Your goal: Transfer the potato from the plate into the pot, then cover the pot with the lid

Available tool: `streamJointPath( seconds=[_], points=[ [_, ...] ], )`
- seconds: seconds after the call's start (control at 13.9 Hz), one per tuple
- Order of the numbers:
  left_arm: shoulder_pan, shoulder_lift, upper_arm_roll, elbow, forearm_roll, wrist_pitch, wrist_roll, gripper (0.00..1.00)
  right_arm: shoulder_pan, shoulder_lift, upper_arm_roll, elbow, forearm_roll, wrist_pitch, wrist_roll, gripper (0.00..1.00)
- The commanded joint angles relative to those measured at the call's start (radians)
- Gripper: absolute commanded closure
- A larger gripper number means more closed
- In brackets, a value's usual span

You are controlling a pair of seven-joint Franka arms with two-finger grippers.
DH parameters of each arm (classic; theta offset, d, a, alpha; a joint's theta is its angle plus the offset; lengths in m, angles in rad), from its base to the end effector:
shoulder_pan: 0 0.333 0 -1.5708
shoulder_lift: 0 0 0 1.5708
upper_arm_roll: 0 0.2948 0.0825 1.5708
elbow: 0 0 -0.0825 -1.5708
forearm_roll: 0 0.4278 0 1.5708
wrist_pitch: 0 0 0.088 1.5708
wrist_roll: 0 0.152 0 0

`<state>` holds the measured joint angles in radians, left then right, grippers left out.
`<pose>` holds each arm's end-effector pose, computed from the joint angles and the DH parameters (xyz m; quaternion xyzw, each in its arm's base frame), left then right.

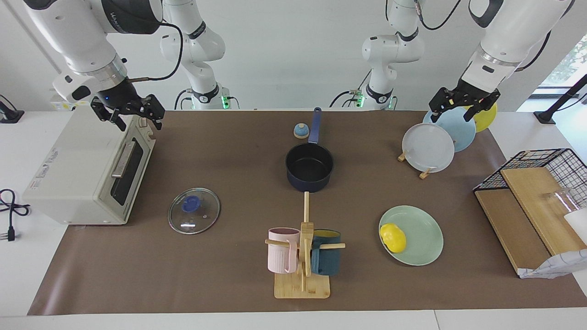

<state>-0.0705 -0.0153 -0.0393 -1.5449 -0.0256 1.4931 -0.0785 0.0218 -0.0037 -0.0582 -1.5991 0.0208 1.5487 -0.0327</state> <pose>0.5804 -0.0682 0.5740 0.9996 -0.0164 -0.0193 0.0107 0.5916 -0.0184 0.5441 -0.9997 0.0019 0.0230 0.0113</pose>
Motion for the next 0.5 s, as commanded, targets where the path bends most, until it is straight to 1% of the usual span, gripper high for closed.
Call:
streamJointPath(
  seconds=[0.0, 0.43],
  points=[
    [0.009, 0.001, -0.007, 0.014, -0.017, -0.014, 0.017, 0.0, -0.01, -0.012, 0.006, -0.007, -0.007, 0.01, -0.016, 0.0],
    [0.006, 0.001, -0.008, 0.012, -0.019, 0.01, 0.013, 0.0, -0.017, -0.01, 0.005, -0.005, -0.007, 0.013, -0.018, 0.0]
  ],
)
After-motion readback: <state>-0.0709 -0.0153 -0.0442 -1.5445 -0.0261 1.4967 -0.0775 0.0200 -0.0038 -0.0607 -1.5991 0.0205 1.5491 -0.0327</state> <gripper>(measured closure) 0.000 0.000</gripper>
